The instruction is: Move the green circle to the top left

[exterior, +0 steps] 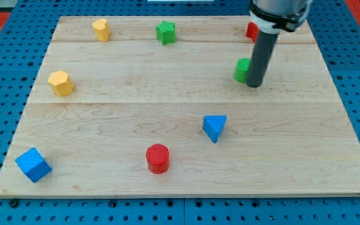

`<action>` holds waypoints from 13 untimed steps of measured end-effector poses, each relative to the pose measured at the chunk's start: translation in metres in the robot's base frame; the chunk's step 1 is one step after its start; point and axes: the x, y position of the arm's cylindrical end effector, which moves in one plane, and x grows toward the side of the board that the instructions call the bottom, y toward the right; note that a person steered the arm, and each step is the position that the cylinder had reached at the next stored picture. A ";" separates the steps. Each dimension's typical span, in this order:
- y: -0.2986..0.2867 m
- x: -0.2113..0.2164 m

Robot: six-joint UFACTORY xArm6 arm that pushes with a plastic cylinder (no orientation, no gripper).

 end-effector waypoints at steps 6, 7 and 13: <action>0.074 -0.034; 0.056 -0.046; 0.016 -0.012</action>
